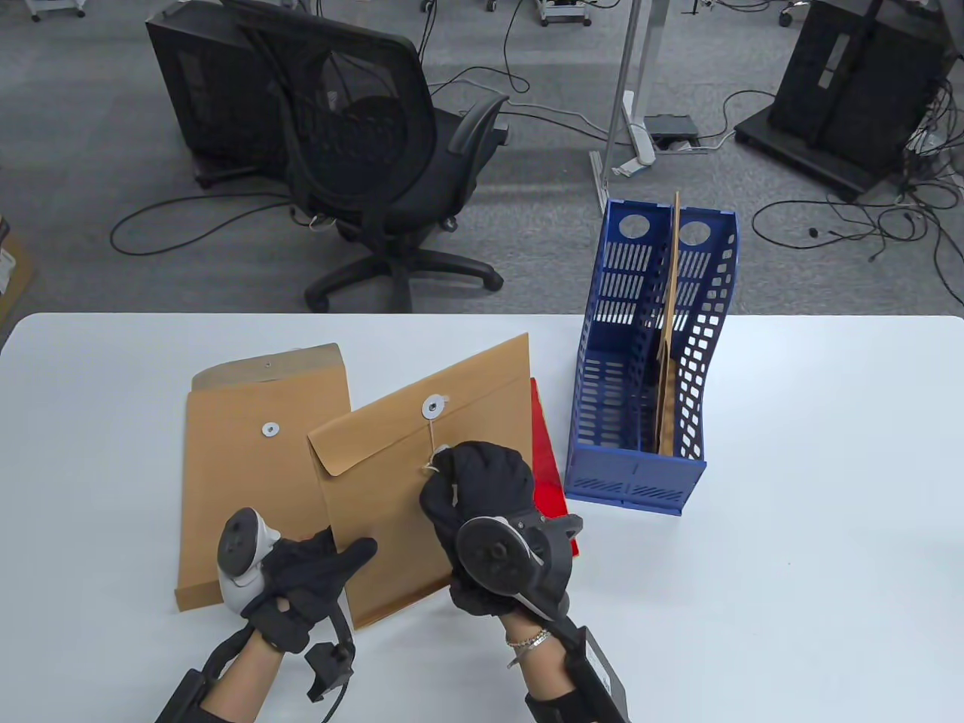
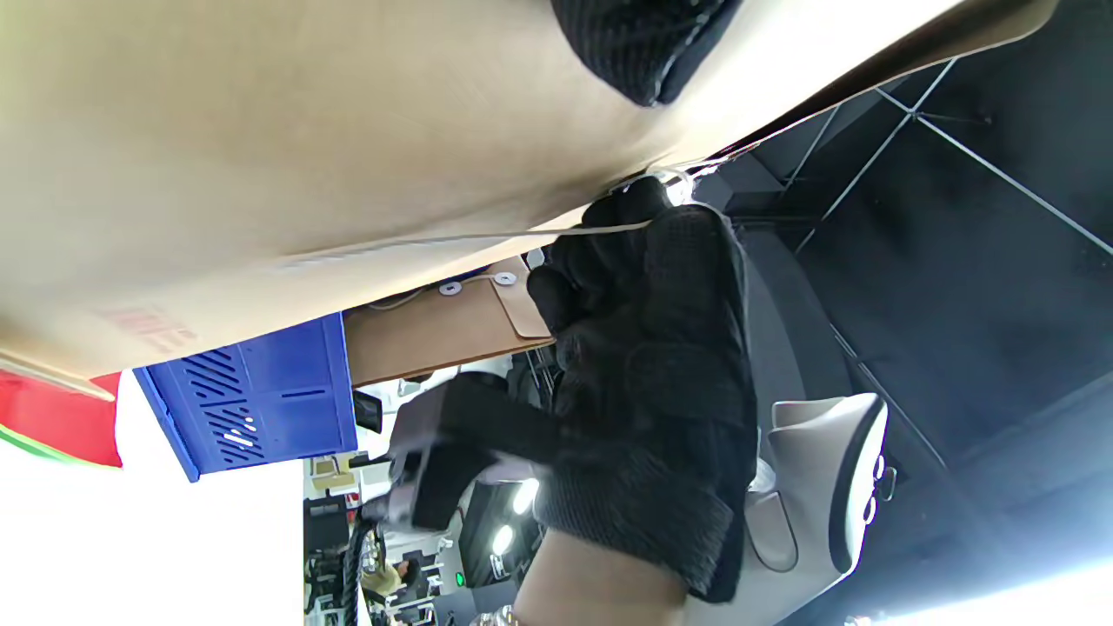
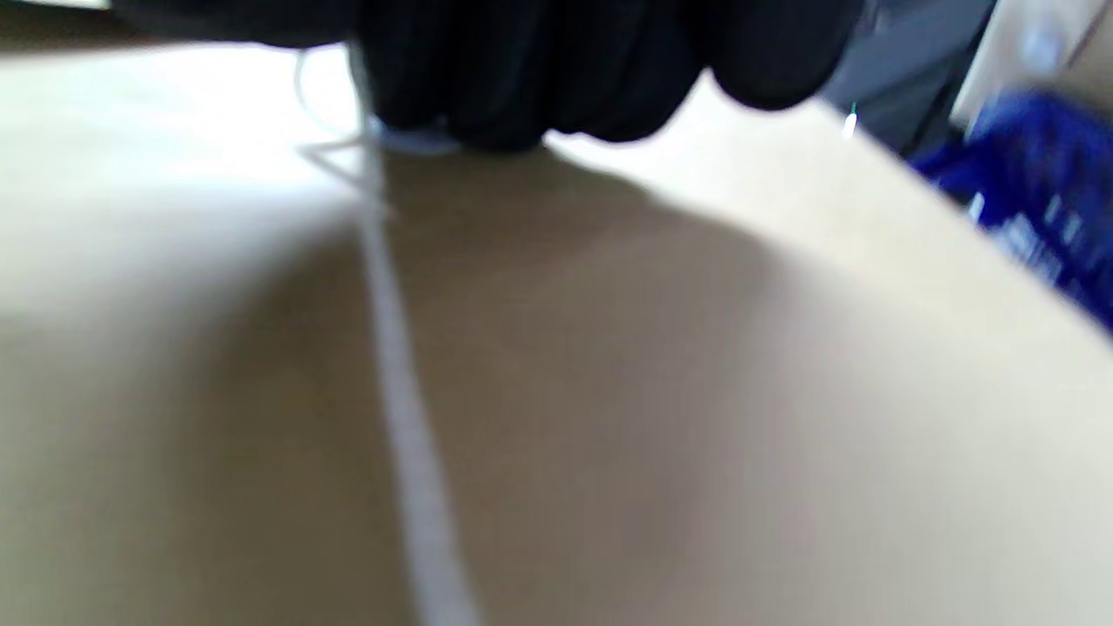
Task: Pull cardstock from document pouches and stack
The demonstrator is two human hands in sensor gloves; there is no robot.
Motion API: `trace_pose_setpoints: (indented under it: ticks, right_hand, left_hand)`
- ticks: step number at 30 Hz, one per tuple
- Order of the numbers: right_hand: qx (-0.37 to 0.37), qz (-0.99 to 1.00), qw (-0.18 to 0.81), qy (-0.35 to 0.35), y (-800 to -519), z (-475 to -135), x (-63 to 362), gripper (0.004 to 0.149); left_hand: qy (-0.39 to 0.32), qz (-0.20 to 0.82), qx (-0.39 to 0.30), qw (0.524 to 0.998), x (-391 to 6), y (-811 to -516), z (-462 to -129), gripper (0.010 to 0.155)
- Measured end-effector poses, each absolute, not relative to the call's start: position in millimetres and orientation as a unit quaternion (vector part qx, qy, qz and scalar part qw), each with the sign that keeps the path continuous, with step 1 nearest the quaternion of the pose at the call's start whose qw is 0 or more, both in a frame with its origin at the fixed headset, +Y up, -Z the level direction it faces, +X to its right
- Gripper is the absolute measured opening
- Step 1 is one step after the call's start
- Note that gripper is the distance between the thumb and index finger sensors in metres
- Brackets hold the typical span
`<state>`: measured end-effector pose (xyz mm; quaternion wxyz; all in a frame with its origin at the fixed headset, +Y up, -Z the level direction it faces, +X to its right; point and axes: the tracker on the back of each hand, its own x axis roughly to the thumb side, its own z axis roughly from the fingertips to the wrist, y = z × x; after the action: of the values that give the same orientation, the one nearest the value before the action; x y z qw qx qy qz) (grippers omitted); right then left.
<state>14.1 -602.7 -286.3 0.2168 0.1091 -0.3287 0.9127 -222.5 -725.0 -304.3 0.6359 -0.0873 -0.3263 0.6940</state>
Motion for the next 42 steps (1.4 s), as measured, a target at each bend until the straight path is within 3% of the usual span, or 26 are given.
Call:
trace_pose_setpoints:
  ticks: [9, 13, 17, 28, 31, 36, 39, 42]
  right_hand:
    - [0.092, 0.91, 0.146, -0.377, -583, -298, 28, 0.044]
    - [0.081, 0.913, 0.094, -0.39, -586, -301, 32, 0.043]
    - [0.084, 0.914, 0.043, -0.395, -598, -303, 38, 0.043]
    - [0.205, 0.926, 0.058, -0.31, -656, -280, -2, 0.044]
    - [0.243, 0.92, 0.044, -0.305, -655, -269, -19, 0.043]
    - [0.276, 0.917, 0.053, -0.282, -644, -264, -17, 0.042]
    - [0.222, 0.927, 0.116, -0.281, -636, -273, 7, 0.06]
    - [0.136, 0.91, 0.223, -0.321, -622, -284, 36, 0.054]
  left_hand:
    - [-0.338, 0.692, -0.102, 0.63, -222, -725, -305, 0.052]
    - [-0.338, 0.696, -0.102, 0.625, -223, -726, -306, 0.052]
    - [-0.327, 0.736, -0.098, 0.585, -227, -729, -308, 0.052]
    - [-0.284, 0.747, -0.091, 0.594, -226, -736, -308, 0.052]
    - [-0.279, 0.733, -0.088, 0.614, -225, -737, -307, 0.052]
    - [-0.275, 0.74, -0.084, 0.609, -228, -737, -308, 0.053]
    - [-0.27, 0.751, -0.075, 0.598, -233, -734, -309, 0.054]
    - [-0.284, 0.744, -0.075, 0.6, -238, -729, -311, 0.054]
